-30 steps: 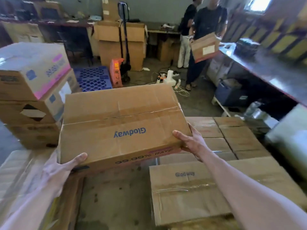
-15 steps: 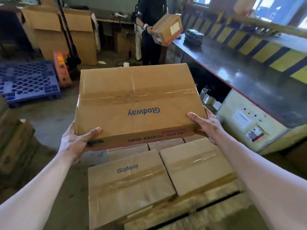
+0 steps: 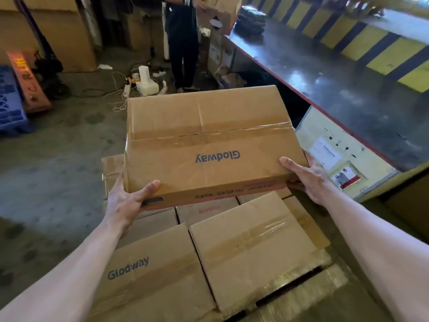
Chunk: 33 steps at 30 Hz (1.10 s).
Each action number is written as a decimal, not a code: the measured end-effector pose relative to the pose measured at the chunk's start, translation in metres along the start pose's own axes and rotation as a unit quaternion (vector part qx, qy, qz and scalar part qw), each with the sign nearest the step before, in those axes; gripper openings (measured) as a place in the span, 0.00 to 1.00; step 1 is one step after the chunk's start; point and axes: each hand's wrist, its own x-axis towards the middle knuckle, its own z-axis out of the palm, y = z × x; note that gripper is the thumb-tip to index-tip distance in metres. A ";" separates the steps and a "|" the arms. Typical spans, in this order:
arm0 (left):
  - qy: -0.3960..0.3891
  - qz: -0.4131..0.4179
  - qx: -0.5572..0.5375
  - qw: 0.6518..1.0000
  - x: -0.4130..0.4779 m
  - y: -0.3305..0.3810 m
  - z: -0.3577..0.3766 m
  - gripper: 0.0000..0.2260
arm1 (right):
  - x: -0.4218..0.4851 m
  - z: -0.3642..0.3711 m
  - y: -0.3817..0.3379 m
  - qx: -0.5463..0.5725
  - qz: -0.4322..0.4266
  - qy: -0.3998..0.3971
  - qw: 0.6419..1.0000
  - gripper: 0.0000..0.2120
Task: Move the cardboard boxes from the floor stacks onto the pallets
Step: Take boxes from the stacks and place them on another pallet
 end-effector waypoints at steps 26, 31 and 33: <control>0.076 -0.146 0.288 0.944 0.121 -0.240 0.188 0.34 | 0.273 -0.023 0.283 -0.172 0.005 -0.120 0.978 0.34; 0.087 -0.170 0.372 0.909 0.132 -0.262 0.193 0.33 | 0.266 -0.023 0.311 -0.211 0.026 -0.096 0.972 0.34; 0.096 -0.173 0.412 0.889 0.132 -0.268 0.199 0.31 | 0.263 -0.023 0.318 -0.238 0.043 -0.089 0.966 0.38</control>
